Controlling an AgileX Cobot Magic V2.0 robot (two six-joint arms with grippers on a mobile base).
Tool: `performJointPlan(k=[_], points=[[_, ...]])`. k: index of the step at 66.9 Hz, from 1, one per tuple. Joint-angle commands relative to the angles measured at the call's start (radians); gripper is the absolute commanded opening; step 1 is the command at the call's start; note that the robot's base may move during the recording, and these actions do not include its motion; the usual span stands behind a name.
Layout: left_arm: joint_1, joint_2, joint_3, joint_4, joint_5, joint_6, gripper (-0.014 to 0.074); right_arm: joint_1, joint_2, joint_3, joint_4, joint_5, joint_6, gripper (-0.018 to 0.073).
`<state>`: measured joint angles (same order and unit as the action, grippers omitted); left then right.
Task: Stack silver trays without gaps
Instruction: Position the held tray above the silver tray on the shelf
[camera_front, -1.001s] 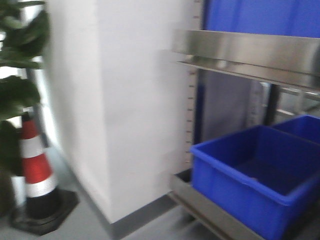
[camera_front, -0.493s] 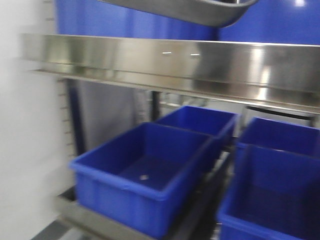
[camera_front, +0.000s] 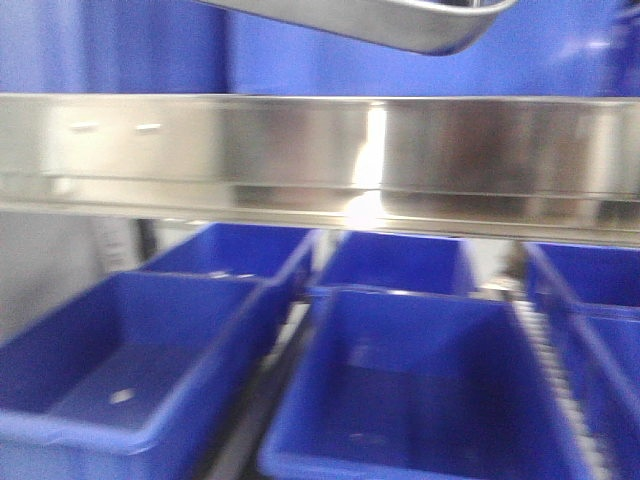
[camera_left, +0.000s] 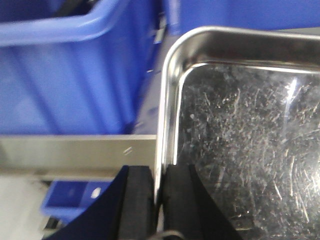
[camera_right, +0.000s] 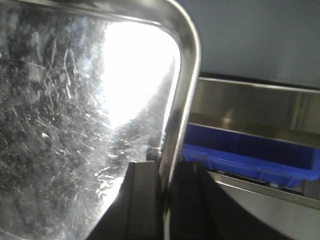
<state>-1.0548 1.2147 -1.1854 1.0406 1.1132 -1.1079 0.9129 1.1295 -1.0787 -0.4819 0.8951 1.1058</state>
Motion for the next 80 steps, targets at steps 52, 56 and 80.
performJointPlan(k=[52, 56, 80], points=[[-0.019, 0.005, -0.005, -0.021, -0.092, -0.003, -0.0016, 0.014, -0.006, -0.017, 0.000, -0.485, -0.015, -0.0015], [-0.019, 0.005, -0.005, -0.021, -0.092, -0.003, -0.0016, 0.014, -0.006, -0.017, 0.000, -0.485, -0.015, -0.0015], [-0.019, 0.005, -0.005, -0.021, -0.092, -0.003, -0.0016, 0.014, -0.006, -0.017, 0.000, -0.485, -0.015, -0.0015]])
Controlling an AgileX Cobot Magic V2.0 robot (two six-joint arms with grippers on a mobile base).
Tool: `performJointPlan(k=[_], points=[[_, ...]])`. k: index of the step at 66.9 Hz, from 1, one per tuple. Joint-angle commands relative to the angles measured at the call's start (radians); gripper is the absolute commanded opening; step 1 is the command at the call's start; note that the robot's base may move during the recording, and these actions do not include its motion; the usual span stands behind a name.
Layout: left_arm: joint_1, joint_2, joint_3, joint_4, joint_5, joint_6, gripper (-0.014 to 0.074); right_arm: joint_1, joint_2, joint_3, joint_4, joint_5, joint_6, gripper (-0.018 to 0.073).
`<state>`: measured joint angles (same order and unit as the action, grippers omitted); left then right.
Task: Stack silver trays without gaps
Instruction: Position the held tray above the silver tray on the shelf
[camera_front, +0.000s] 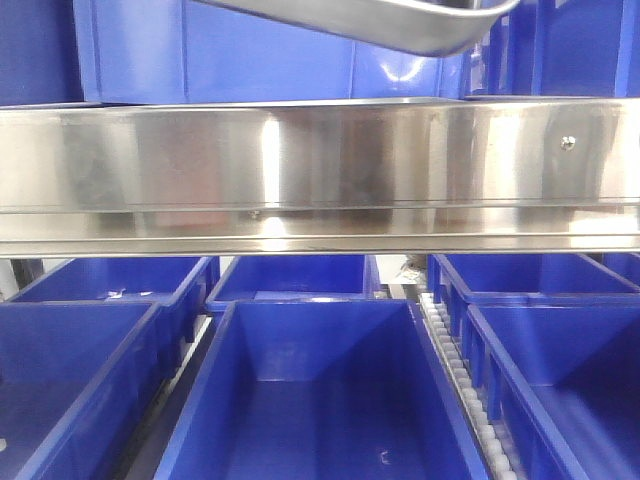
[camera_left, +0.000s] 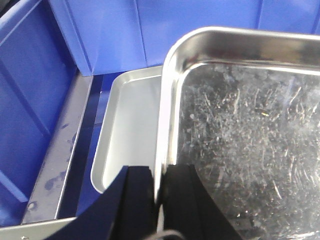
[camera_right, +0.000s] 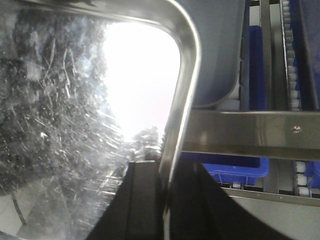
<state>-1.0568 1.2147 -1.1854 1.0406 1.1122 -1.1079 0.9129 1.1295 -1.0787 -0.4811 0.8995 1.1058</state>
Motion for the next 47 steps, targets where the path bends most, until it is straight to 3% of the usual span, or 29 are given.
performJointPlan(k=[1, 47], points=[[-0.017, 0.005, -0.005, -0.021, -0.091, -0.003, -0.0016, 0.014, -0.006, -0.017, 0.000, -0.489, -0.015, -0.0015], [-0.017, 0.005, -0.005, -0.021, -0.091, -0.003, -0.0016, 0.014, -0.006, -0.017, 0.000, -0.489, -0.015, -0.0015]])
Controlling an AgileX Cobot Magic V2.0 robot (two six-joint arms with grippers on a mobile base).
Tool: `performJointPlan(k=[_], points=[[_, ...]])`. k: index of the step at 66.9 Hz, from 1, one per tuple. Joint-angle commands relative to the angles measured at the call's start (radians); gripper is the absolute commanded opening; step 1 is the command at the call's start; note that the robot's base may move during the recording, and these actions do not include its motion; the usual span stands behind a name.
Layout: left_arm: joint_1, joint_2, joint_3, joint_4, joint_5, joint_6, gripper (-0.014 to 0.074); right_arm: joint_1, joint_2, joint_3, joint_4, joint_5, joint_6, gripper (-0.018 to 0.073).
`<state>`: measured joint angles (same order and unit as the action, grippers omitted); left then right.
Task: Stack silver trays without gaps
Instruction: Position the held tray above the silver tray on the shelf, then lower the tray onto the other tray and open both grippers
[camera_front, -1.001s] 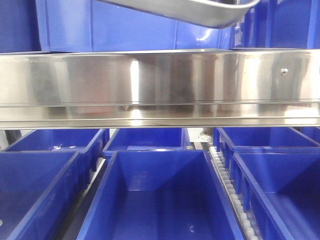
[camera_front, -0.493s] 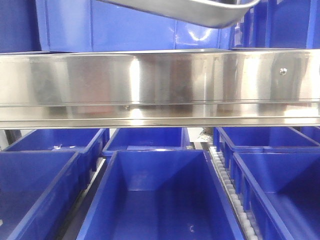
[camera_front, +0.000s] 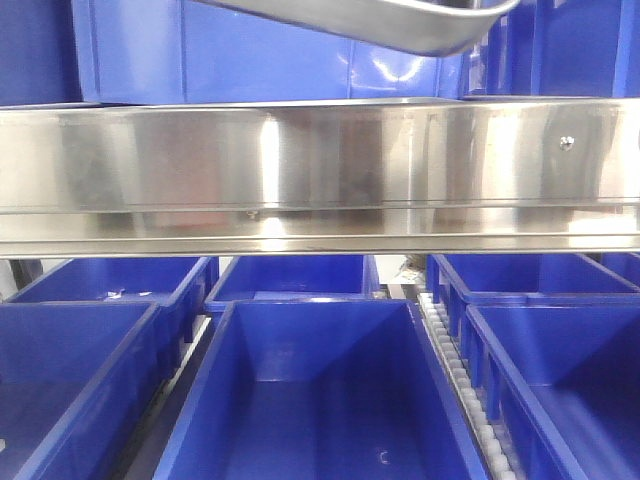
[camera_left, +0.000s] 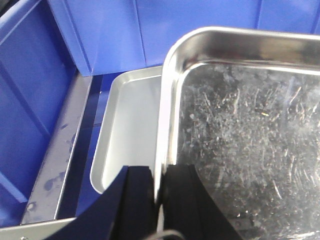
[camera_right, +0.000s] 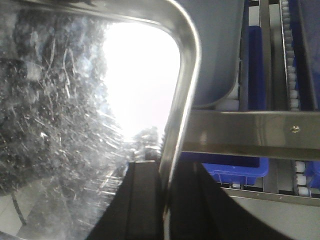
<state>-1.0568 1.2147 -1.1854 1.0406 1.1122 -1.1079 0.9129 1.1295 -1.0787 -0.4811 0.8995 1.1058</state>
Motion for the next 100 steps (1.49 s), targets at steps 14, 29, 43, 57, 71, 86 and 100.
performJointPlan(k=[14, 29, 43, 57, 71, 86, 100], points=[[-0.017, 0.005, -0.005, -0.021, -0.099, -0.003, -0.0016, 0.014, -0.006, -0.017, 0.000, -0.487, -0.015, -0.0015], [0.077, 0.005, -0.039, -0.158, -0.138, 0.003, -0.0016, -0.046, 0.053, -0.092, -0.003, -0.348, -0.022, -0.0003], [0.295, 0.012, -0.047, -0.420, -0.345, 0.191, -0.0016, -0.115, 0.203, -0.237, -0.003, -0.299, -0.111, -0.0003], [0.511, 0.093, -0.091, -0.743, -0.448, 0.492, -0.0016, -0.199, 0.387, -0.395, 0.004, -0.283, -0.169, -0.0003], [0.641, 0.271, -0.221, -0.908, -0.450, 0.664, -0.0016, -0.265, 0.536, -0.531, 0.041, -0.267, -0.182, -0.0003], [0.655, 0.397, -0.267, -0.908, -0.447, 0.664, -0.0016, -0.301, 0.615, -0.547, 0.069, -0.267, -0.201, -0.0003], [0.655, 0.454, -0.267, -0.924, -0.446, 0.664, -0.0016, -0.318, 0.653, -0.547, 0.073, -0.265, -0.201, -0.0003]])
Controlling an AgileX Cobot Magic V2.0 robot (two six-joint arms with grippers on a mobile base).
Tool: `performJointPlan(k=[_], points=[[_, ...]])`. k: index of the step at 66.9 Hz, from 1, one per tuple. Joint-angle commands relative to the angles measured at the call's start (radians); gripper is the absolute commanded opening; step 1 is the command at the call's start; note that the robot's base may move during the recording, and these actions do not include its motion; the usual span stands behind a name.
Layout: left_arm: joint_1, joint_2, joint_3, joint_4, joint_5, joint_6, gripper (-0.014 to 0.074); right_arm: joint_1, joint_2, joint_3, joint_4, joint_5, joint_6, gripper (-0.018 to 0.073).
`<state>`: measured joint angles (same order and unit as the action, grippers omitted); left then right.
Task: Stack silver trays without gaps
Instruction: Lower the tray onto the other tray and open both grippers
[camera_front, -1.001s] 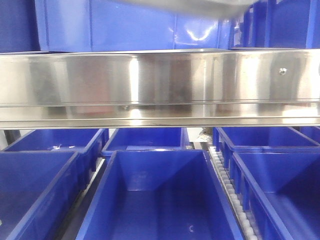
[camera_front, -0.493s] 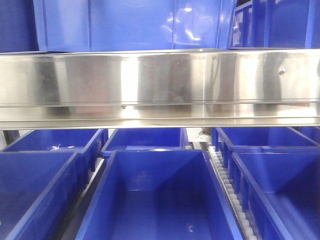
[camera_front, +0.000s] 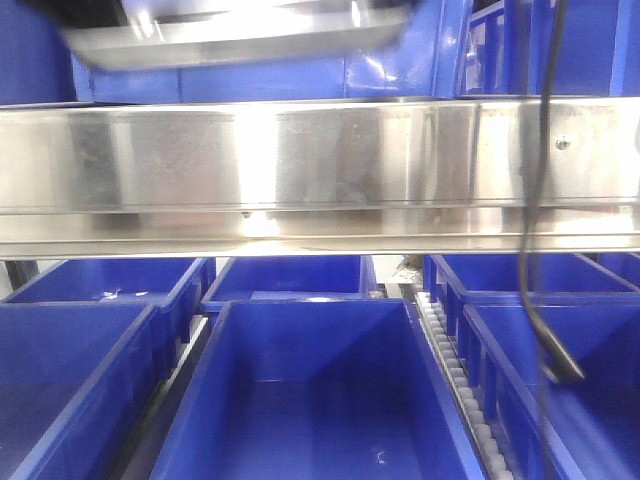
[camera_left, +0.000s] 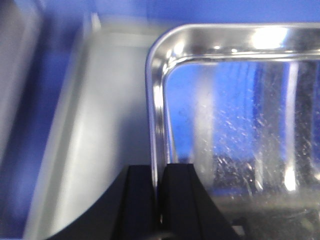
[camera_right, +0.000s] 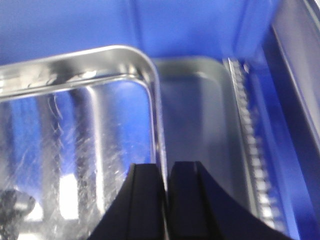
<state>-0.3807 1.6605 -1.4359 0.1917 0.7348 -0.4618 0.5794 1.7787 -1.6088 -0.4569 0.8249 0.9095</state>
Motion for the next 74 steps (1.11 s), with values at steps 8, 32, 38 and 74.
performJointPlan(k=[8, 32, 38, 74], points=[[-0.021, 0.018, -0.016, -0.073, -0.069, 0.018, -0.0016, 0.013, 0.019, -0.017, 0.051, -0.175, -0.004, -0.0003], [-0.021, 0.019, -0.016, -0.024, -0.072, 0.016, 0.0162, 0.009, 0.034, -0.017, 0.051, -0.132, -0.004, 0.0236], [-0.021, 0.019, -0.016, -0.020, -0.068, 0.016, 0.0280, 0.009, 0.034, -0.017, 0.045, -0.098, -0.004, 0.0289], [-0.021, 0.019, -0.016, 0.084, -0.029, -0.046, 0.0343, 0.009, 0.034, -0.017, 0.003, -0.014, -0.004, 0.0288]])
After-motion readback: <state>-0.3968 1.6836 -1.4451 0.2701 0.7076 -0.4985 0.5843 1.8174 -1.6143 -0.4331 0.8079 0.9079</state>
